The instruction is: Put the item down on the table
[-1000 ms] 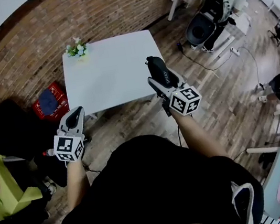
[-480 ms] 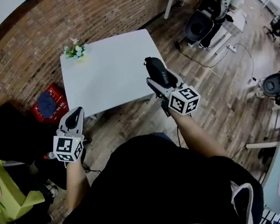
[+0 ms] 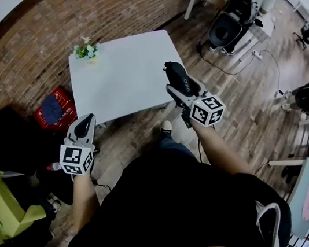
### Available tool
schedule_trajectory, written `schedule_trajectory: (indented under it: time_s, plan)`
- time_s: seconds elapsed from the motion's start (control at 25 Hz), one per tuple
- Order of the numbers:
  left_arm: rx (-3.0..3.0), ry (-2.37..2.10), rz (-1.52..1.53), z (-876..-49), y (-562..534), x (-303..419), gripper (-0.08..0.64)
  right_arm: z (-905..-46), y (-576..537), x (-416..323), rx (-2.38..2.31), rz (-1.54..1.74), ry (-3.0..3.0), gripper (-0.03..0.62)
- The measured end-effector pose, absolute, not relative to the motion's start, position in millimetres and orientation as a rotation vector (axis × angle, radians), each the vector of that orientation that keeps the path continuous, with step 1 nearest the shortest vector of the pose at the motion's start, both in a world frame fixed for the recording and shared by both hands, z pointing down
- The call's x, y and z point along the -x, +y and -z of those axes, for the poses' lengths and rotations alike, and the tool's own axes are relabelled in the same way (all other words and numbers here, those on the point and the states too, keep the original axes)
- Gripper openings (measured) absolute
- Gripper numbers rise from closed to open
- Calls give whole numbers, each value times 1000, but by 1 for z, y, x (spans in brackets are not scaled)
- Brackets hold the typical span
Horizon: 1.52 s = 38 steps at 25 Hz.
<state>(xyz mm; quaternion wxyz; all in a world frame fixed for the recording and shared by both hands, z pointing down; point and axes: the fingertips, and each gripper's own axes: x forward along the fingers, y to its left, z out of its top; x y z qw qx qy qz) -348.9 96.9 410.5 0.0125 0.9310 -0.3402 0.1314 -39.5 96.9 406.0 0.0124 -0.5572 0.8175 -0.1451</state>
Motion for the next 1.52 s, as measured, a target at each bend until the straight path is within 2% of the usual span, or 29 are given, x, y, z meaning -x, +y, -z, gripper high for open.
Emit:
schedule_trajectory:
  time_s: [0.68, 1.52]
  plan:
    - [-2862, -1153, -465, -413, 102, 345, 11, -409, 84, 20, 1682, 457, 2552, 383]
    - [-2867, -1158, -548, -412, 57, 276, 11, -423, 36, -48, 1665, 507, 2529, 382]
